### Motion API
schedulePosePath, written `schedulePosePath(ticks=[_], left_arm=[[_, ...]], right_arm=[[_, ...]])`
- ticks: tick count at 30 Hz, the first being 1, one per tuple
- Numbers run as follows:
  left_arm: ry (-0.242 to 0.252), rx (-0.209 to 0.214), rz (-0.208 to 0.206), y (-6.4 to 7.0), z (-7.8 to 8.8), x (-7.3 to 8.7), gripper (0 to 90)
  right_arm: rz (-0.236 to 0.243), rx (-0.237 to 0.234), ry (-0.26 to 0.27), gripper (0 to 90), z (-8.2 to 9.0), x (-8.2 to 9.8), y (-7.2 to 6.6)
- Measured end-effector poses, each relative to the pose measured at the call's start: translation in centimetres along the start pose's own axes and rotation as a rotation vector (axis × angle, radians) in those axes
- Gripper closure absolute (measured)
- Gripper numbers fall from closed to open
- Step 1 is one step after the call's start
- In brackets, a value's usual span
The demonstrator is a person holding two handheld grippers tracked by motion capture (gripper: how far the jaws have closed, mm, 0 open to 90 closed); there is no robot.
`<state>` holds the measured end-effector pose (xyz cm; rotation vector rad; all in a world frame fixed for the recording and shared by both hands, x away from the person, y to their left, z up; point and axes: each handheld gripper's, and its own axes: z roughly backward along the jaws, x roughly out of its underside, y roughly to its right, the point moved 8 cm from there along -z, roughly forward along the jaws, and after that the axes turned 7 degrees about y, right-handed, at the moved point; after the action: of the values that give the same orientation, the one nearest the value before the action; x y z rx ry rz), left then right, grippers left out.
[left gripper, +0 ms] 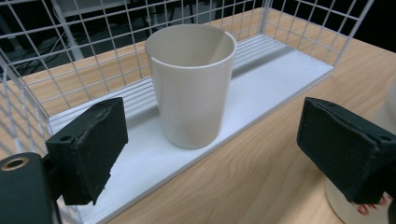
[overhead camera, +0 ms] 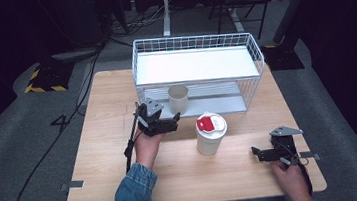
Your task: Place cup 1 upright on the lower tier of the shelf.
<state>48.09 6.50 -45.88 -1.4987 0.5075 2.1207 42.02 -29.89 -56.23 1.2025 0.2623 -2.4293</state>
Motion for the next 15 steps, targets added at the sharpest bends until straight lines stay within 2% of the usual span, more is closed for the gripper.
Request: schedulePosePath(ticks=[6,11,15], left_arm=[[-0.005,0.018,-0.024,0.4,2.6,-0.1,9.9],[0.013,0.019,-0.014,0.5,4.7,0.1,10.1],[0.0,0.025,-0.021,0.5,5.8,0.3,10.5]], right_arm=[[0.0,0.0,0.0,0.7,0.0,0.0,0.0],[-0.001,-0.001,-0.001,0.7,0.0,0.0,0.0],[-0.001,-0.001,-0.001,0.7,0.0,0.0,0.0]])
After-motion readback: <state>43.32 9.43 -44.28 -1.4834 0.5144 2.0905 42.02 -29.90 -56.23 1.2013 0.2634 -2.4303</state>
